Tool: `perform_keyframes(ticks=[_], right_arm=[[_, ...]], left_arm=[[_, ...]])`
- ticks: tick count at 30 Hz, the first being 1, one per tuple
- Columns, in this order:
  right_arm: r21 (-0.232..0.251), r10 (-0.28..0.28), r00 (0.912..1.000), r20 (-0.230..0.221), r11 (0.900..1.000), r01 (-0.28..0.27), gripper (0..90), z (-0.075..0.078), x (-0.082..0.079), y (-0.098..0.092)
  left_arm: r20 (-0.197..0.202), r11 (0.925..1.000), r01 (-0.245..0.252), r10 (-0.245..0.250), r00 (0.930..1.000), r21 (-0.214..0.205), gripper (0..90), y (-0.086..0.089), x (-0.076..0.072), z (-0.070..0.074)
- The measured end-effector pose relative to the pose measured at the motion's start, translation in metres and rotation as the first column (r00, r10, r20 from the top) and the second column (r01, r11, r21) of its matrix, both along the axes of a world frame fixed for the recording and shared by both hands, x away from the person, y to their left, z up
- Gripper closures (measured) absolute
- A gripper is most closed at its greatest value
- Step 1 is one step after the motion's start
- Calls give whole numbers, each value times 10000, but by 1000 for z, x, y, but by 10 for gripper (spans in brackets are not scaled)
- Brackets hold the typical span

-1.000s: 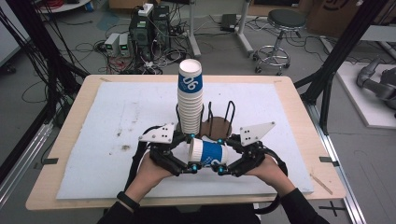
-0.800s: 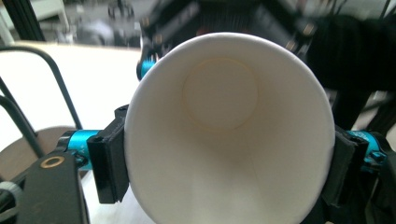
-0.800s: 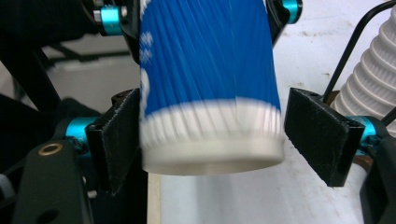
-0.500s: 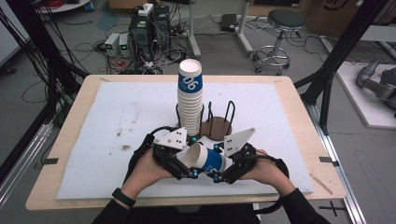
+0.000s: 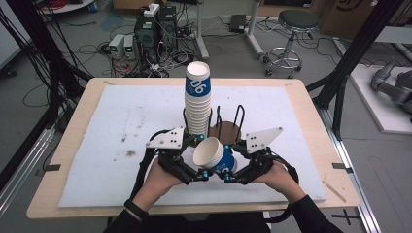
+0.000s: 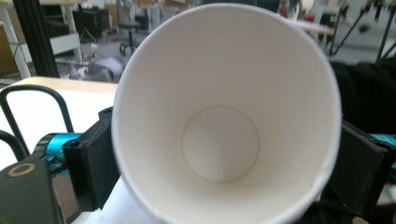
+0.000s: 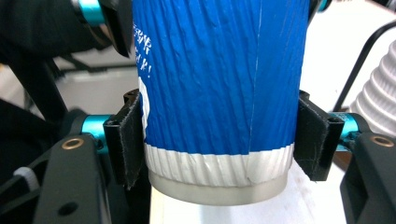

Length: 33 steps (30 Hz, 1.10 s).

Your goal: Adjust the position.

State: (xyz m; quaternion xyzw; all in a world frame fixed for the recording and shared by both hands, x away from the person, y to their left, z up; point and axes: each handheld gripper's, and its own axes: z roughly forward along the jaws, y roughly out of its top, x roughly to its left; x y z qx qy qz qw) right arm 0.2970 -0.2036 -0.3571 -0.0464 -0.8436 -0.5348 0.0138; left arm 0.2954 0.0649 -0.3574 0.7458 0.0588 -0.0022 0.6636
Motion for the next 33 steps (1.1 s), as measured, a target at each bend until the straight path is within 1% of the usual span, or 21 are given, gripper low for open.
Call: perform_keyframes(ticks=[2,4,5,6,8,10,11,13,16,17,18,21,22,24,25,26,28,29,30,31,33], right_arm=[[187,-113,9999,-35,9998,113,298,0,0,-1],[386,-95,9999,-89,9992,98,298,0,0,-2],[627,-127,9998,-152,9979,137,298,-1,0,-3],[833,-173,9996,-236,9963,192,298,-1,0,-3],[965,-164,9994,-312,9951,193,298,-1,1,-3],[998,-177,9995,-272,9948,203,298,-2,0,-2],[996,-151,9994,-310,9949,181,298,-2,0,-1],[926,-80,9997,-244,9957,102,298,-3,-1,0],[886,-201,9998,-51,9959,205,298,-3,-1,-1],[884,-241,9997,-45,9958,244,297,-3,-1,0],[790,-271,9996,-7,9965,271,293,-3,-1,0],[82,-417,9978,521,9991,413,256,0,-6,3],[-67,-418,9977,537,9991,422,235,0,-7,5],[-346,-502,9956,788,9980,531,235,-2,-7,8],[-477,-506,9957,781,9974,544,242,-2,-8,9],[-655,-477,9961,736,9965,526,284,-4,-8,12],[-615,-562,9950,830,9962,614,306,-5,-8,13],[-540,-516,9955,798,9970,560,307,-5,-8,14],[-349,-423,9968,680,9984,447,307,-5,-8,14],[-245,-491,9967,642,9984,508,308,-5,-8,14],[94,-454,9981,404,9989,451,308,-6,-8,15]], left_arm=[[-73,9993,-109,107,9999,-348,108,1,0,0],[-265,9971,-57,37,9996,-756,109,0,2,-1],[-328,9957,-43,13,9995,-923,113,0,2,-1],[-347,9950,6,-40,9994,-995,113,-1,3,-2],[-358,9925,23,-67,9993,-1224,116,-4,3,-2],[-370,9918,94,-142,9992,-1272,124,-5,2,-2],[-331,9913,142,-187,9993,-1307,146,-5,2,-1],[-320,9911,194,-238,9992,-1315,192,-4,3,-1],[-278,9932,248,-281,9992,-1137,210,-4,4,1],[-292,9940,256,-288,9992,-1064,214,-4,4,1],[-161,9961,284,-299,9994,-841,218,-5,4,2],[34,9990,252,-251,9997,-361,225,-6,3,6],[143,9997,224,-222,9997,-100,227,-6,3,9],[321,9997,230,-233,9992,96,229,-6,2,12],[380,9996,234,-241,9990,172,229,-5,2,15],[356,9993,318,-325,9988,208,229,-5,2,16],[382,9994,292,-300,9988,200,224,-6,1,18],[387,9995,274,-279,9989,126,220,-6,1,20],[388,9996,266,-268,9989,59,214,-6,1,20],[363,9997,240,-237,9991,-89,210,-7,1,20],[329,9987,235,-220,9992,-443,200,-8,1,21]])
